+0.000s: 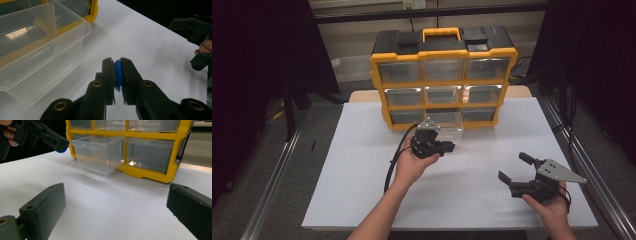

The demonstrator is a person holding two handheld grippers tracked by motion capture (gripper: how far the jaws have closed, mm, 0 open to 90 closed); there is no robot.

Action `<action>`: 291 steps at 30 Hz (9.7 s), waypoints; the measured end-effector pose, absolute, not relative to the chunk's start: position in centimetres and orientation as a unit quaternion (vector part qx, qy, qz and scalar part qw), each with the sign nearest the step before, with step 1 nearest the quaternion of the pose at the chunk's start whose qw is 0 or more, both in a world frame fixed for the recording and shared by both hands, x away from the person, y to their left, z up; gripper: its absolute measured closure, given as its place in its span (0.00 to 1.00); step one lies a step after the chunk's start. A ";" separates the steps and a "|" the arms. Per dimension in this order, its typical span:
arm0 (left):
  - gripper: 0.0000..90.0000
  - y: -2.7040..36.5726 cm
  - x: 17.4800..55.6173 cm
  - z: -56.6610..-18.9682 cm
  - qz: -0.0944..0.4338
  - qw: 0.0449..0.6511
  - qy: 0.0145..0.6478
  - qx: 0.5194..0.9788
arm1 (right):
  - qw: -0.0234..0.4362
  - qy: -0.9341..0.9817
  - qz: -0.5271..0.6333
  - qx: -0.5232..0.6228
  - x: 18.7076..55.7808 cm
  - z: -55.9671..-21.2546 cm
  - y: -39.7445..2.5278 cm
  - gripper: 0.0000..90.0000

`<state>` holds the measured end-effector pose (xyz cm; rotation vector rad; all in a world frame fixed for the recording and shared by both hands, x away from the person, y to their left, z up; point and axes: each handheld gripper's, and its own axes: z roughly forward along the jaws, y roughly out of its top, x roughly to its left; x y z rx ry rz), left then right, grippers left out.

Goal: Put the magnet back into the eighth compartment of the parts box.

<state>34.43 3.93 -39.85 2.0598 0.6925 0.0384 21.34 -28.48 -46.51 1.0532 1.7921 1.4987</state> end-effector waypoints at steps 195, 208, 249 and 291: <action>0.91 3.0 42.3 -39.3 0.083 0.440 0.367 0.816 | 0.273 0.675 0.562 0.392 21.4 -46.6 -28.5 0.02; 0.89 2.9 42.5 -39.7 0.082 0.441 0.371 0.813 | 0.273 0.675 0.562 0.392 21.4 -46.6 -28.5 0.02; 0.28 4.1 39.8 -39.2 0.087 0.466 0.375 0.796 | 0.274 0.677 0.561 0.390 21.3 -46.6 -28.4 0.02; 0.12 4.5 36.9 -39.9 0.074 0.482 0.359 0.796 | 0.272 0.680 0.560 0.388 21.3 -46.7 -28.3 0.02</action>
